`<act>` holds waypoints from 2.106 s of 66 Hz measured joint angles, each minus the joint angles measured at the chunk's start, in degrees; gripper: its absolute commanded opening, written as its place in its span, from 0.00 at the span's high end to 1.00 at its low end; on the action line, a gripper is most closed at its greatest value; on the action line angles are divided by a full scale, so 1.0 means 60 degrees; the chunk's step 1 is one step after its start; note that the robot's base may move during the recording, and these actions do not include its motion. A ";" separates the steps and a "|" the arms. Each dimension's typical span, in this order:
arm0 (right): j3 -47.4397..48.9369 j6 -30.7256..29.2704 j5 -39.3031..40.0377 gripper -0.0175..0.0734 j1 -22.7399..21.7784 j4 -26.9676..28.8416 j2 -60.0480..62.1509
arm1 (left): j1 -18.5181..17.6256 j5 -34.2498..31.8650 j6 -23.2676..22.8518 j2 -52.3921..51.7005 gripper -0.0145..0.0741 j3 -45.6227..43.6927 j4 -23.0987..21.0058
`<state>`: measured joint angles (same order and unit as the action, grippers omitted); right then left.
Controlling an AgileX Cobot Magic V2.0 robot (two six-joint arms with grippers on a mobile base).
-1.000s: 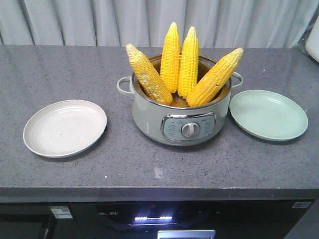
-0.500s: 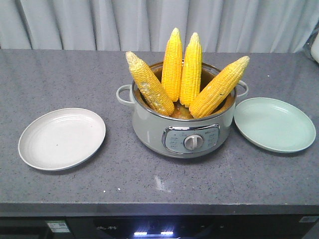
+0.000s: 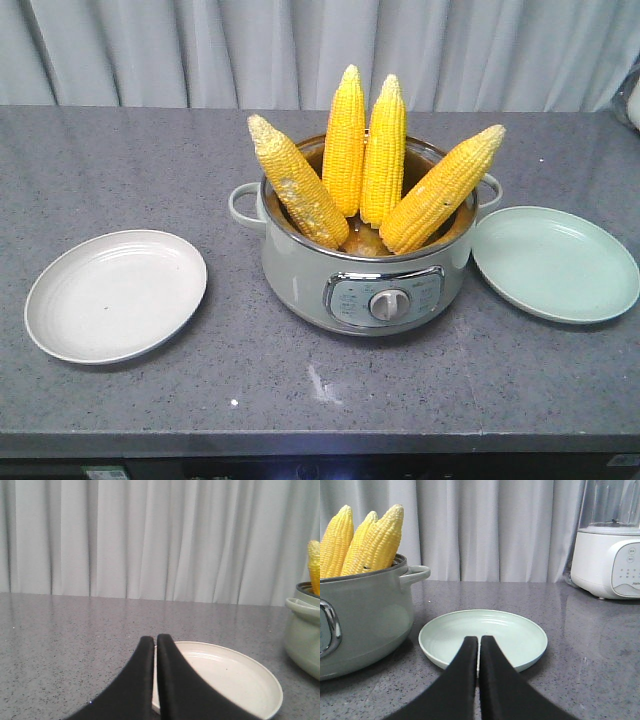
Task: Distribute corn equally
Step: 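Stop the base in front of the pot and plates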
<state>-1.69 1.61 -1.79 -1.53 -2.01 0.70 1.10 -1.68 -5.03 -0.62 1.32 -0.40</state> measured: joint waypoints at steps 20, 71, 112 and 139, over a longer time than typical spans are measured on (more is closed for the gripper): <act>0.0000 0.0000 0.0000 0.81 0.0000 0.0000 0.0000 | 0.0000 0.0000 0.0000 0.0000 0.84 0.0000 0.0000; 0.0000 0.0000 0.0000 0.81 0.0000 0.0000 0.0000 | 0.0000 0.0000 0.0000 0.0000 0.84 0.0000 0.0000; 0.0000 0.0000 0.0000 0.81 0.0000 0.0000 0.0000 | 0.0000 0.0000 0.0000 0.0000 0.84 0.0000 0.0000; 0.0000 0.0000 0.0521 0.81 0.0000 0.0000 0.0000 | 0.0000 -0.0469 0.0000 0.0000 0.84 0.0000 0.0000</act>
<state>-1.69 1.61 1.33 -1.53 -2.01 0.70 1.10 -4.50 -5.03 -0.62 1.32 -0.40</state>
